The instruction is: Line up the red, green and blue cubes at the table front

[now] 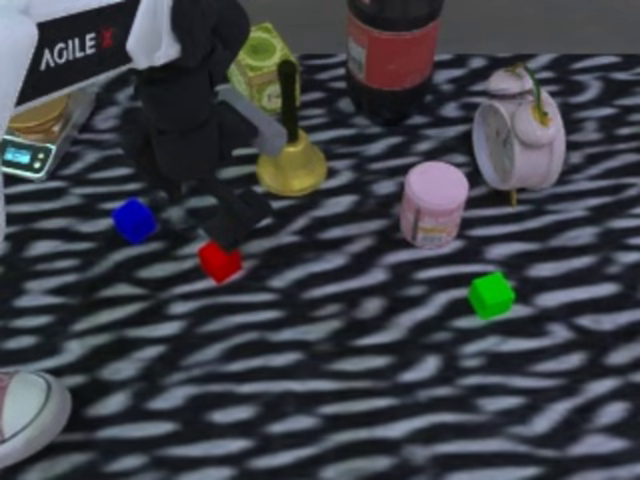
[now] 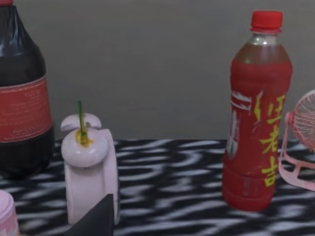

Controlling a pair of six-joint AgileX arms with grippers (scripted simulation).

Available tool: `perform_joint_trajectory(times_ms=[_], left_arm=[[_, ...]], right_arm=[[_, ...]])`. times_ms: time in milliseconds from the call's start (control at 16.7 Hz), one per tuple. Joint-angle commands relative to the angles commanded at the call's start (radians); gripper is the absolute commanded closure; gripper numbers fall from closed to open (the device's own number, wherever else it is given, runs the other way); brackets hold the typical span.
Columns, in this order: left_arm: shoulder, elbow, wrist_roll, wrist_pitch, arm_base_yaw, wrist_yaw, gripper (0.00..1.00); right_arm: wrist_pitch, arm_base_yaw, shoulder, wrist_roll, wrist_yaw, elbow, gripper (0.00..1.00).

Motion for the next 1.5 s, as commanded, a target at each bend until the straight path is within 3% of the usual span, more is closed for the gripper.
perform_joint_trajectory(times_ms=[300, 720, 1020, 1500], left_arm=[[0.006, -0.015, 0.001, 0.018, 0.003, 0.0, 0.0], [0.114, -0.15, 0.002, 0.268, 0.001, 0.001, 0.0], [0.124, -0.16, 0.003, 0.285, 0.001, 0.001, 0.0], [0.124, -0.16, 0.003, 0.285, 0.001, 0.001, 0.6]], right_arm=[[0.0, 0.0, 0.0, 0.0, 0.0, 0.0, 0.0], [0.0, 0.0, 0.0, 0.0, 0.0, 0.0, 0.0], [0.0, 0.0, 0.0, 0.0, 0.0, 0.0, 0.0], [0.0, 0.0, 0.0, 0.0, 0.0, 0.0, 0.0]])
